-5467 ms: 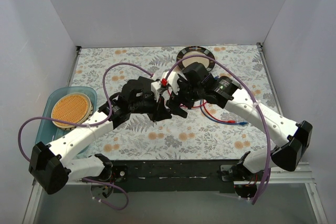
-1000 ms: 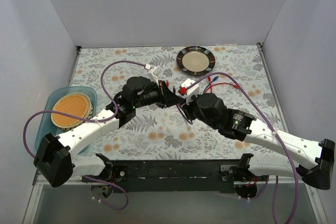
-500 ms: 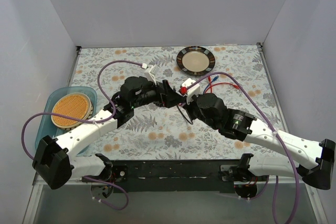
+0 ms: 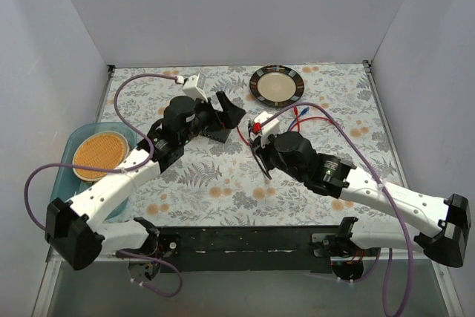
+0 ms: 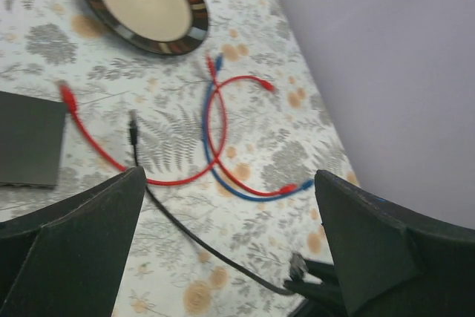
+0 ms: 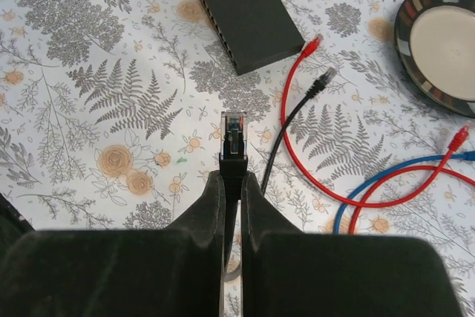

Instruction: Insert the plug into the switch port

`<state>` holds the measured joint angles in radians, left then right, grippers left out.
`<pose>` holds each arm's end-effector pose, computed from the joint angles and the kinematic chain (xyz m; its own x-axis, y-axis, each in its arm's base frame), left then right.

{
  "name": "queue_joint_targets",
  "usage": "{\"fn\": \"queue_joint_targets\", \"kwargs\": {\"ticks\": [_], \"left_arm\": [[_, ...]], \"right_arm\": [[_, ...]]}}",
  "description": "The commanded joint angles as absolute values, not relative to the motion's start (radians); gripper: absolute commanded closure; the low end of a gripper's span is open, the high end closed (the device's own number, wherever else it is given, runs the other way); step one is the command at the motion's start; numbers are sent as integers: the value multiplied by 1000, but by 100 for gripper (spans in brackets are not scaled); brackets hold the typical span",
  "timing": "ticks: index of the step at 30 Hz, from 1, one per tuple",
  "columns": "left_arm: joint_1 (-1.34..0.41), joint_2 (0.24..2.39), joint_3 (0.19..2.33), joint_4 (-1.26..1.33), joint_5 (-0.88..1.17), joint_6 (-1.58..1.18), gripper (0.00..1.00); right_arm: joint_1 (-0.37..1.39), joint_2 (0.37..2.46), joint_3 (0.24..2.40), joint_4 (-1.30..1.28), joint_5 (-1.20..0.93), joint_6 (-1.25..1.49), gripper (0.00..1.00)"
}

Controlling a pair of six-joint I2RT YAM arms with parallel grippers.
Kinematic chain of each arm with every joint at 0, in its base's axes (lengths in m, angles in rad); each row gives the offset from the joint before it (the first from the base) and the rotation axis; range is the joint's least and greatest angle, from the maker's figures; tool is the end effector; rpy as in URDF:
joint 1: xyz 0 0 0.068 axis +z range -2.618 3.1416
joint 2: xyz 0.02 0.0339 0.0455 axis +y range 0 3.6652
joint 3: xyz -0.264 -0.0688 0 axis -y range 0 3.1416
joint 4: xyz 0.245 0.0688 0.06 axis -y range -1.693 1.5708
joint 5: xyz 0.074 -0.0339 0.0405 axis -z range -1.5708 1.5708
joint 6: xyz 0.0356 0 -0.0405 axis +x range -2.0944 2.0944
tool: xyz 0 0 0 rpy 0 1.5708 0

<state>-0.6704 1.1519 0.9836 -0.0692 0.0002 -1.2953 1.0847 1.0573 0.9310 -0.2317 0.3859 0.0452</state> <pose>0.2121 -0.1682 0.3470 -0.6482 -0.7141 -0.2643 -0.0084 0.3538 -0.9353 0.1245 0.2069 0.3346 -0.1931 -0.2759 -0.9416 -0.6464 0.7578 -0.0894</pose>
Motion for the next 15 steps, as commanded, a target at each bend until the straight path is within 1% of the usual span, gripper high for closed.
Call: {"fn": "queue_joint_targets", "kwargs": {"ticks": [1, 2, 3, 4, 7, 9, 11, 15], "left_arm": [[-557, 1270, 1052, -198, -16, -1195, 2], [-528, 1308, 1058, -195, -2, -1196, 2], [-500, 1330, 1060, -189, 58, -1198, 2], [-436, 1348, 1066, -183, 114, -1203, 2], [-339, 1420, 1095, -175, 159, -1198, 2], [-307, 1480, 1115, -169, 161, -1186, 2], [-266, 1534, 1160, -178, 141, -1166, 2], [-224, 1696, 1224, -192, 114, -1144, 2]], "right_arm": [[1065, 1146, 936, -146, 310, 83, 99], [1057, 1166, 939, -140, 308, 100, 99], [1046, 1204, 940, -117, 276, 107, 99], [1033, 1227, 956, -120, 265, 121, 99], [953, 1324, 1003, -134, 198, 179, 99], [885, 1380, 1014, -115, 123, 204, 99], [833, 1423, 1052, -97, 92, 210, 99], [792, 1580, 1169, -117, 42, 212, 99]]}}
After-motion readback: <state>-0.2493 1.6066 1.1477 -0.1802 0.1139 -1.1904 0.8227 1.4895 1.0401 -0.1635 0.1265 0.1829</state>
